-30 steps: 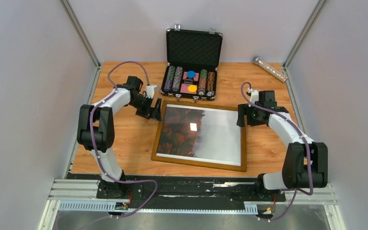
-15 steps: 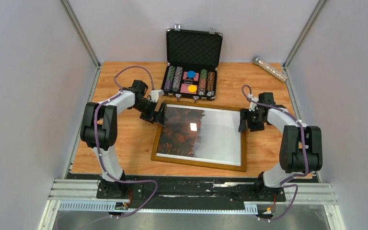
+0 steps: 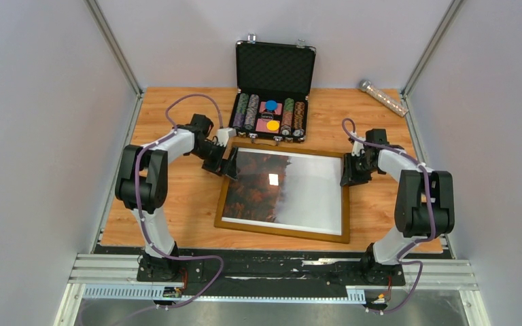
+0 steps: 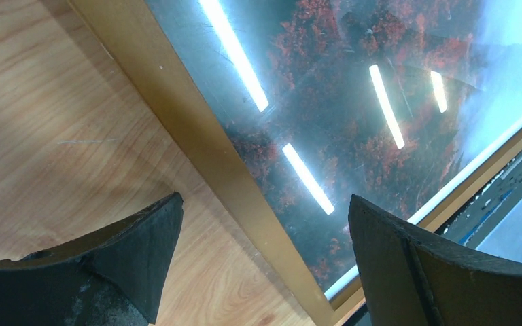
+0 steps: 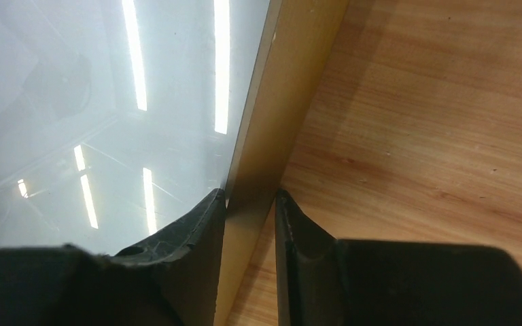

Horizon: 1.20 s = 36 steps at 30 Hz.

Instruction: Put the photo into the frame

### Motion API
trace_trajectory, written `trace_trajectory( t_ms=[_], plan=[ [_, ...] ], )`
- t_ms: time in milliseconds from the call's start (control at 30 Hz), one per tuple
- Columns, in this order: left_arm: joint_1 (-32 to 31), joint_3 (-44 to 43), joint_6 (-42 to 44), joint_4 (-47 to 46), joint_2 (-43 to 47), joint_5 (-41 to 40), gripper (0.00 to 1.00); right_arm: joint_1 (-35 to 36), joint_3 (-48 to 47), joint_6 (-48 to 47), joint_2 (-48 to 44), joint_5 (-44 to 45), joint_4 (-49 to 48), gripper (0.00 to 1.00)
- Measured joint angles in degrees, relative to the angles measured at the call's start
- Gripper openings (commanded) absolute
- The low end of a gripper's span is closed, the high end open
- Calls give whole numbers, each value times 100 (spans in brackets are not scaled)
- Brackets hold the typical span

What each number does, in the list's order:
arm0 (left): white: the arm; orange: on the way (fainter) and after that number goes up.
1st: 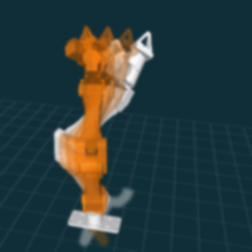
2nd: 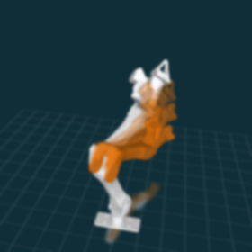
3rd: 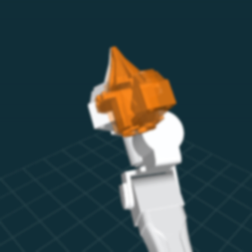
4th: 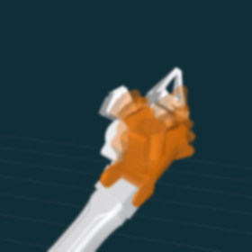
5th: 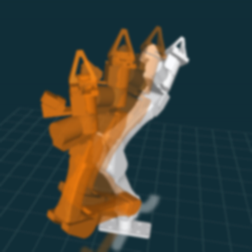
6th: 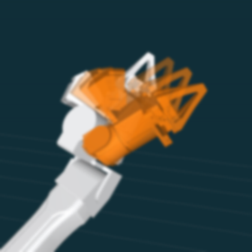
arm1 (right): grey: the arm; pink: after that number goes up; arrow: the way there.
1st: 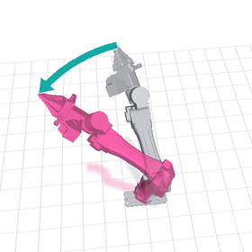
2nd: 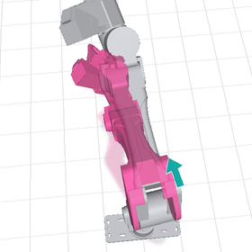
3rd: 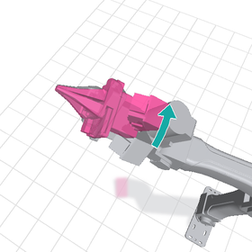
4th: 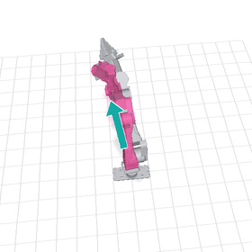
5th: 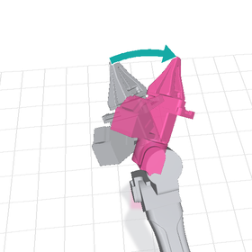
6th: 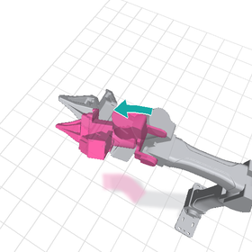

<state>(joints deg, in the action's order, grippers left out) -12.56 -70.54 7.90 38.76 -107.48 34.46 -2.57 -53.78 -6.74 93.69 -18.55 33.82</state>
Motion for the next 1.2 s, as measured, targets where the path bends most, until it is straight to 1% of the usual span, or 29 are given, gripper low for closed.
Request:
trace_trajectory(
  t_ms=[167,233,467,567,733,867,1000,1200],
  plan=[
    [-57,9,105,59,0,85,100,-59,-118,28,101,-72,136,13],
    [-92,28,164,81,0,133,100,-114,-186,22,166,-136,192,9],
    [-144,92,439,190,2,437,100,-358,-645,-236,542,-136,280,3],
    [-243,125,610,302,2,599,100,-409,-892,-490,717,-107,354,2],
    [-577,186,883,479,22,761,100,-470,-1231,-1123,940,-72,376,1],
    [-708,227,942,549,98,660,100,-555,-1563,-1635,1145,55,439,1],
    [-695,232,940,566,208,450,100,-682,-2070,-2205,1482,289,490,2],
    [-686,203,940,564,363,201,100,-782,-2896,-2970,2046,597,540,6]
  ],
)
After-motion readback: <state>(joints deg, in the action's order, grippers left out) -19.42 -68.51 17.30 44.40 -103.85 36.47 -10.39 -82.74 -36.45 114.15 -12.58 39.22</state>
